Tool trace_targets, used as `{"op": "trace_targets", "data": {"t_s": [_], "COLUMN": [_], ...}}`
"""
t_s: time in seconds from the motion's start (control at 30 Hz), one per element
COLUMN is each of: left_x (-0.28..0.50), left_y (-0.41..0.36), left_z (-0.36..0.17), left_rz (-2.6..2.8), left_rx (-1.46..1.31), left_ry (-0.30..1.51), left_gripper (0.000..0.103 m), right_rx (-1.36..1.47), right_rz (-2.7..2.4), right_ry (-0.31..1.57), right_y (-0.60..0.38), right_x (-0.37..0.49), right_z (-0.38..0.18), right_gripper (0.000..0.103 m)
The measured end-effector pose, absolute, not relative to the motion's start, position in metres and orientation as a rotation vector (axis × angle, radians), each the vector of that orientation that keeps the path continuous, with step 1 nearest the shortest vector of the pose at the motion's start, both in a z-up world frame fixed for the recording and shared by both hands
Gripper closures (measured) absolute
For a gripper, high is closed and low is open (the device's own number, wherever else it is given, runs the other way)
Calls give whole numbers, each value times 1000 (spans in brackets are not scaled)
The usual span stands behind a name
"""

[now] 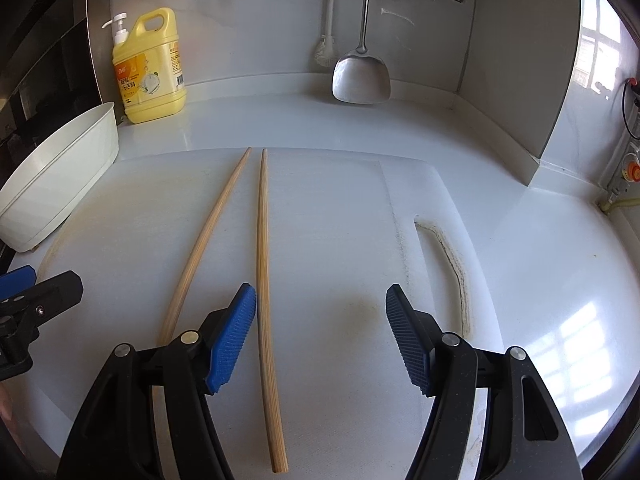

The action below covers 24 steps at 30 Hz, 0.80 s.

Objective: Organize utensils
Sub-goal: 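Close the right tool on one chopstick while the left tool grasps the other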

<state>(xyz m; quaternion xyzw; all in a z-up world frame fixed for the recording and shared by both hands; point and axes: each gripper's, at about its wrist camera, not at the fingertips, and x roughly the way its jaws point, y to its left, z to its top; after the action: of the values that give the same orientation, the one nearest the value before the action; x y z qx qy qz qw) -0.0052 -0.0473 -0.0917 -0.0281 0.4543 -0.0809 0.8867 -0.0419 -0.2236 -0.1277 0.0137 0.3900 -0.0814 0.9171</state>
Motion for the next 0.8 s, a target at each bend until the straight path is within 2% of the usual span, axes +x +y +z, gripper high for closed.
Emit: {"op": "trace_targets", "data": {"t_s": [0.13, 0.2, 0.33, 0.47, 0.8], "left_x": [-1, 2, 8, 12, 16], "left_y": [-59, -65, -77, -88, -115], "left_z": [-91, -92, -93, -97, -107], "left_rz": [-180, -185, -188, -191, -186], "left_rx": [-61, -61, -53, -47, 2], "left_ry": [943, 947, 944, 950, 959], "left_gripper": [7, 7, 7, 7, 7], "right_rx": [10, 22, 17, 25, 59], "right_rz": [-126, -101, -79, -74, -27], "right_ry": [793, 795, 795, 792, 784], "right_y": [-221, -224, -230, -240, -270], "right_x": [-37, -34, -30, -32, -39], "right_z": [-129, -129, -127, -127, -128], "right_gripper": [40, 45, 70, 88, 88]}}
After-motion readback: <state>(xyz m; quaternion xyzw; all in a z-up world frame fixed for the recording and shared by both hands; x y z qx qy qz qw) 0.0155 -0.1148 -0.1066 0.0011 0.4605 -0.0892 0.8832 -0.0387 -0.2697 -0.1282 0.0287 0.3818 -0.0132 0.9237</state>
